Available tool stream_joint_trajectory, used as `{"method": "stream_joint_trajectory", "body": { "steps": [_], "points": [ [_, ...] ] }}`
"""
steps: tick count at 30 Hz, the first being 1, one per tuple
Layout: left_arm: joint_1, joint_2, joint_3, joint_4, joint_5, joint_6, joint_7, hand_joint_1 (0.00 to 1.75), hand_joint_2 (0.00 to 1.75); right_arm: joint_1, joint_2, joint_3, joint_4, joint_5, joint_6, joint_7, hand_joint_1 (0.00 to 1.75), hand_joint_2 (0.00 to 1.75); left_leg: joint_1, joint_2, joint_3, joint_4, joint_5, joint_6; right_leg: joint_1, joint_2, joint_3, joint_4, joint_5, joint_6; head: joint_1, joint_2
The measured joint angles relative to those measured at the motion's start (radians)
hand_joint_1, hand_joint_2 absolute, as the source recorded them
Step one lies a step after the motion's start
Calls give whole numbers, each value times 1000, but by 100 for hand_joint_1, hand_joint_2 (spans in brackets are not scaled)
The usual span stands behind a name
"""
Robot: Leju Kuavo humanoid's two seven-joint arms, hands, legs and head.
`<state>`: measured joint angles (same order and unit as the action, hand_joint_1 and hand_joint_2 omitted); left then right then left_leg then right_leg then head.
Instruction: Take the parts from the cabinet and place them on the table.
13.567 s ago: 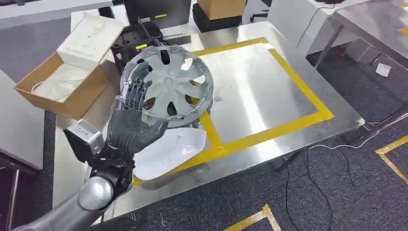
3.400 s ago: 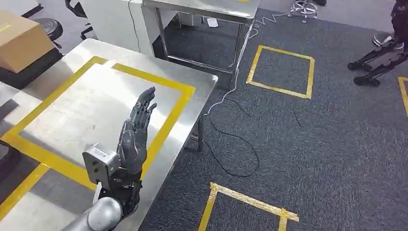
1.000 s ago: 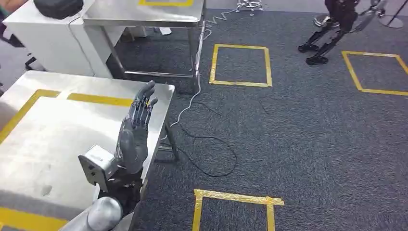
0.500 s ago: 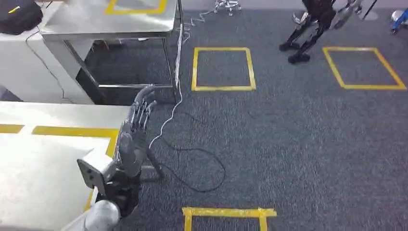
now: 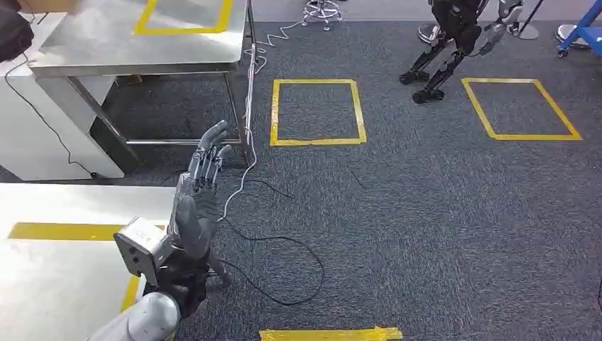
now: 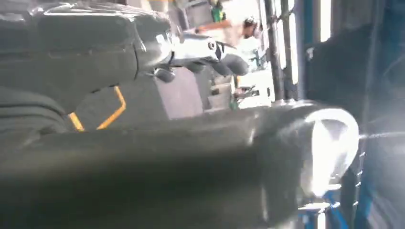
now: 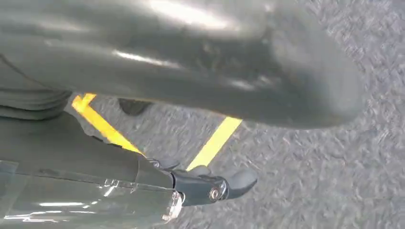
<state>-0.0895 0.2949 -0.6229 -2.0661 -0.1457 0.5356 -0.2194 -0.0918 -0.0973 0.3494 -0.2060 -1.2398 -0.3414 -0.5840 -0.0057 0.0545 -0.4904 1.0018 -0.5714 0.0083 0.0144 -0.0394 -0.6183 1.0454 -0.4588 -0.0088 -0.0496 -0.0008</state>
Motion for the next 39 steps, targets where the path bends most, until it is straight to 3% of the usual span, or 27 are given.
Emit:
{"method": "stream_joint_trajectory", "body": {
  "steps": [2, 3, 4, 7, 8, 9, 11, 12, 13, 17, 18, 19, 20, 22, 23, 25, 26, 27, 28, 29, 32, 33, 34, 35, 37, 38, 39],
  "points": [
    [1, 0, 0, -2, -5, 2, 0, 0, 0, 0, -2, 0, 0, 2, 0, 0, 0, 0, -5, 16, -1, -4, -6, -11, -7, 12, 13, -34, -18, -8, -1, 0],
    [1, 1, 0, -3, -7, 6, 1, 0, 0, 5, -1, 0, -1, 2, 0, 0, 0, 0, 0, -22, 1, 5, -17, -16, -12, 18, 25, -45, -15, -9, -3, 0],
    [3, 0, 0, -3, -8, 11, 1, 0, 0, 8, -1, 0, 0, 2, 0, 0, 0, 0, 4, -60, -19, 50, -39, -18, -15, 24, 33, -50, -17, -13, -7, 0],
    [11, 2, -1, -2, -10, 12, 3, 0, 0, 3, 0, 0, 0, 3, 0, 0, 0, 0, 12, -64, -161, 279, -121, -29, -16, 53, 40, -50, -24, -17, -12, 0],
    [13, 2, -1, -2, -10, 12, 3, 0, 0, 3, 0, 0, 0, 3, 0, 0, 0, 0, 15, -61, -190, 308, -114, -32, -17, 63, 43, -49, -27, -15, -13, 0],
    [16, 2, -1, -2, -10, 13, 3, 0, 0, 3, 1, 0, 0, 3, 0, 0, 0, 0, 17, -59, -194, 286, -75, -34, -18, 75, 50, -49, -31, -11, -12, 0],
    [16, 2, -1, -2, -10, 14, 3, 0, 0, 5, 3, 0, 0, 3, 1, 0, 0, 0, 23, -72, -139, 141, 39, -37, -24, 95, 65, -45, -42, 0, -13, 0],
    [16, 2, -1, -2, -10, 14, 4, 0, 0, 4, 4, 0, 0, 3, 2, 0, 0, 0, 31, -106, -108, 60, 82, -41, -27, 104, 69, -41, -48, 6, -12, 0],
    [16, 2, -1, 0, -10, 14, 5, 0, 0, 1, 3, 0, 0, 3, 2, 0, 0, 0, 35, -156, -99, 50, 59, -41, -25, 113, 64, -37, -52, 13, -11, 0],
    [19, 3, -1, -2, -11, 15, 5, 0, 0, 4, 6, 0, 0, 4, 3, 0, 0, 0, 29, -115, -91, 34, 57, -8, -34, 159, 52, -45, -45, 41, -12, 0],
    [18, 3, -1, -3, -11, 15, 5, 0, 0, 4, 7, 0, 0, 4, 3, 0, 0, 0, 32, -100, -88, 30, 58, -1, -33, 137, 50, -34, -54, 44, -11, 0],
    [20, 4, 0, -3, -11, 15, 5, 0, 0, 1, 7, 0, 0, 4, 3, 0, 0, 0, 30, -87, -85, 30, 55, 6, -27, 92, 35, 0, -77, 47, -5, 0],
    [20, 4, 0, -3, -11, 15, 4, 0, 0, -3, 6, 0, 0, 4, 3, 0, 0, 0, 26, -70, -84, 30, 53, 11, -27, 64, 0, 70, -116, 50, -2, 0],
    [22, 5, 0, -3, -11, 15, 5, 0, 0, -3, 7, 0, 0, 5, 4, 0, 0, 0, 17, -40, -84, 30, 49, 17, -26, 47, -87, 236, -186, 51, -2, 0],
    [24, 5, -1, -3, -11, 16, 5, 0, 0, -2, 9, 0, 0, 5, 3, 0, 0, 0, 13, -26, -82, 30, 47, 20, -26, 45, -109, 277, -191, 49, -2, 0],
    [27, 5, -1, -3, -11, 20, 5, 0, 0, 4, 11, 0, 0, 6, 3, 0, 0, 0, 5, -2, -77, 30, 41, 23, -23, 42, -84, 220, -135, 39, -2, 0],
    [27, 5, -1, -3, -12, 22, 5, 0, 0, 5, 11, 0, 0, 6, 3, 0, 0, 0, 1, 8, -71, 30, 38, 23, -18, 37, -41, 135, -86, 28, -2, 0],
    [27, 5, -1, -5, -13, 23, 5, 0, 0, 5, 10, 0, 1, 6, 3, 0, 0, 0, -1, 19, -64, 29, 33, 23, -7, 15, 12, 35, -40, 12, -2, 0],
    [28, 5, 0, -6, -14, 25, 5, 0, 0, 4, 7, 0, 1, 6, 3, 0, 0, 0, -3, 29, -61, 28, 30, 22, 6, -23, 39, -16, -44, -2, -3, 0],
    [28, 6, -1, -6, -14, 27, 5, 0, 0, 3, 7, 0, 0, 7, 5, 0, 0, 0, -8, 36, -63, 31, 27, 16, 7, -27, 42, -28, -46, -3, -2, 0],
    [29, 6, -1, -6, -15, 30, 5, 0, 0, 6, 5, 0, 0, 8, 5, 0, 0, 0, -5, 63, -55, 24, 26, 7, 10, 1, 40, -34, -42, -7, -3, 0],
    [30, 6, -1, -8, -16, 30, 5, 0, 0, 6, 5, 0, 1, 8, 6, 0, 0, 0, -6, 60, -50, 25, 16, 1, -4, 9, 56, -56, -31, -10, -3, 0],
    [30, 7, -1, -7, -16, 30, 5, 0, 0, 9, 6, 0, 1, 8, 7, 0, 0, 0, -2, -21, -52, 47, 2, -7, -6, 14, 65, -67, -27, -12, -7, 0],
    [30, 7, -1, -8, -17, 30, 4, 0, 0, 6, 6, -1, 2, 8, 8, 0, 0, 0, 0, -55, -80, 105, -31, -12, -9, 20, 68, -71, -24, -16, -9, 0],
    [33, 10, -1, -7, -18, 30, 6, 0, 0, 2, 6, -1, 2, 9, 10, 0, 0, 0, 7, -65, -157, 248, -92, -22, -12, 41, 67, -70, -24, -17, -14, 0],
    [36, 10, -1, -5, -18, 30, 6, 0, 0, 2, 9, -1, 2, 9, 10, 0, 0, 0, 12, -63, -190, 301, -102, -27, -12, 53, 67, -69, -25, -16, -15, 0],
    [36, 10, -1, -5, -18, 30, 6, 0, 0, 2, 10, -1, 2, 10, 11, 0, 0, 0, 16, -61, -199, 302, -86, -31, -14, 65, 68, -68, -27, -13, -15, 0]
  ]
}}
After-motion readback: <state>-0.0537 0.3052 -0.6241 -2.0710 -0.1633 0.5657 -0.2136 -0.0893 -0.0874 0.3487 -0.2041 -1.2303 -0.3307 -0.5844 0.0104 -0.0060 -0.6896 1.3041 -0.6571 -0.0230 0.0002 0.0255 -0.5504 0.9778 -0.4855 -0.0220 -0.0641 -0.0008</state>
